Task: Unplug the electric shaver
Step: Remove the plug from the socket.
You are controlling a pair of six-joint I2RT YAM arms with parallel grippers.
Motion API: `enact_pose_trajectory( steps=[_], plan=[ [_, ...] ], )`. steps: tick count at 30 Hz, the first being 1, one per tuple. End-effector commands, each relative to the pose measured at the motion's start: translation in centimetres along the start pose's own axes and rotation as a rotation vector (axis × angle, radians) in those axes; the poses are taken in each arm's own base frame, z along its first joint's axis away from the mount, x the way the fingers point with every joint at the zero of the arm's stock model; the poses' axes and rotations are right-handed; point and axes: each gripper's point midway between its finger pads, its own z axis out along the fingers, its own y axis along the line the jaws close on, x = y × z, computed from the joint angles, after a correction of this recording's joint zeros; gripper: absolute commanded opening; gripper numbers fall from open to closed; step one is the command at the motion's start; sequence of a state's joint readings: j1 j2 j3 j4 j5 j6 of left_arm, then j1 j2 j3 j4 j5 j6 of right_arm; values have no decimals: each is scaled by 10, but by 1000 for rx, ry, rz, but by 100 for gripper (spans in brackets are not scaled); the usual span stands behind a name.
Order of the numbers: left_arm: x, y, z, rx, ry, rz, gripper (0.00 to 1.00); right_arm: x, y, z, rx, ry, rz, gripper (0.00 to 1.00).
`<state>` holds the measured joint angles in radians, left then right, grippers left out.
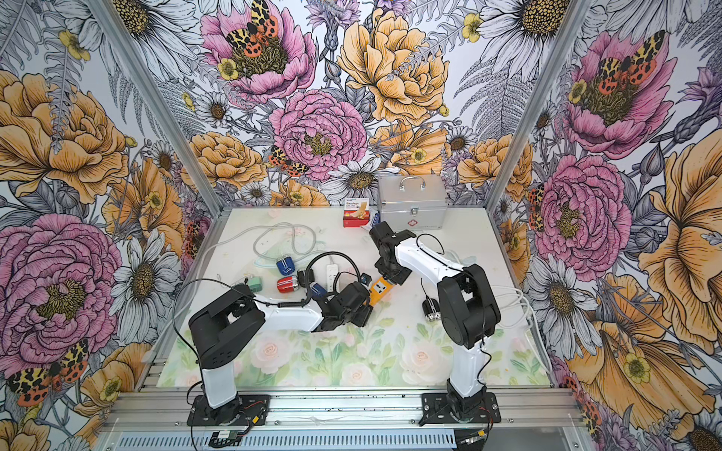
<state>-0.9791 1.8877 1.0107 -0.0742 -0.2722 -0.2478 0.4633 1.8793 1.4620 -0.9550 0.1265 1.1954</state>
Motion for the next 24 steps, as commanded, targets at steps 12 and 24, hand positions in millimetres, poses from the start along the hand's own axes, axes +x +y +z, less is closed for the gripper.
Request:
enact_pose_trajectory(
  steps=[12, 24],
  plan=[
    [-17, -21, 6, 61, -76, 108, 73, 5, -10, -1, 52, 38, -63, 0],
    [-4, -47, 25, 222, -19, 98, 55, 5, 1, 0, 35, 47, -63, 0]
  ],
)
